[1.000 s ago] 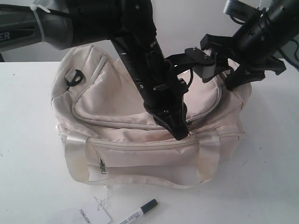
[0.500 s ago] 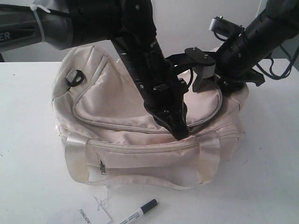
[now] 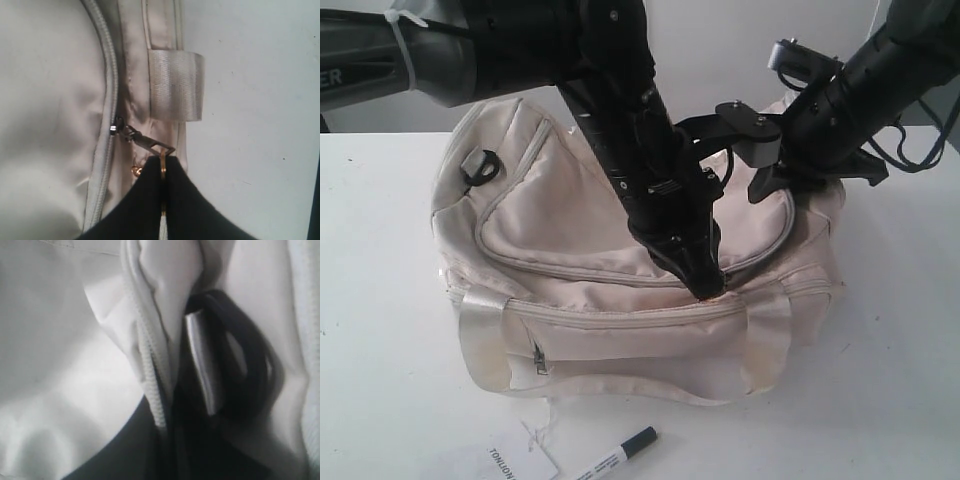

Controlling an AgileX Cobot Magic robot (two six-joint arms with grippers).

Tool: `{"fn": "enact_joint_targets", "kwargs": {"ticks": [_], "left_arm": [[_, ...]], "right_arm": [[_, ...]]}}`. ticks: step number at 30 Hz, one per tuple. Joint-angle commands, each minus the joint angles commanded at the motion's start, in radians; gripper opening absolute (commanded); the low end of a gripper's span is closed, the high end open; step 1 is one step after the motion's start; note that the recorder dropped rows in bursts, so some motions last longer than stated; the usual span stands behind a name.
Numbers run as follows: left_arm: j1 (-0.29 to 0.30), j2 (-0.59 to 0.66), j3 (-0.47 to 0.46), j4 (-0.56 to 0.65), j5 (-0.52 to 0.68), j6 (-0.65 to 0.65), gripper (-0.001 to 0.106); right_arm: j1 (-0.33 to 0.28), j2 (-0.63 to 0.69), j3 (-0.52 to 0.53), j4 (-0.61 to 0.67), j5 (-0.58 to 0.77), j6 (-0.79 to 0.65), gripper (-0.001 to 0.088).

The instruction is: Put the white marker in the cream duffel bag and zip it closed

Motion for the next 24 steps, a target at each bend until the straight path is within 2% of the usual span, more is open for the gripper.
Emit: {"fn": "enact_joint_targets", "kwargs": {"ticks": [10, 24], "left_arm": [[0.0, -0.001, 0.0, 0.025, 0.03, 0.0, 0.0], [0.0, -0.004, 0.0, 0.118, 0.082, -0.016, 0.0]], "right_arm": [[0.0, -0.038, -0.011, -0.097, 0.022, 0.0, 0.0], [0.0, -0.038, -0.011, -0.112, 0.022, 0.0, 0.0]]}}
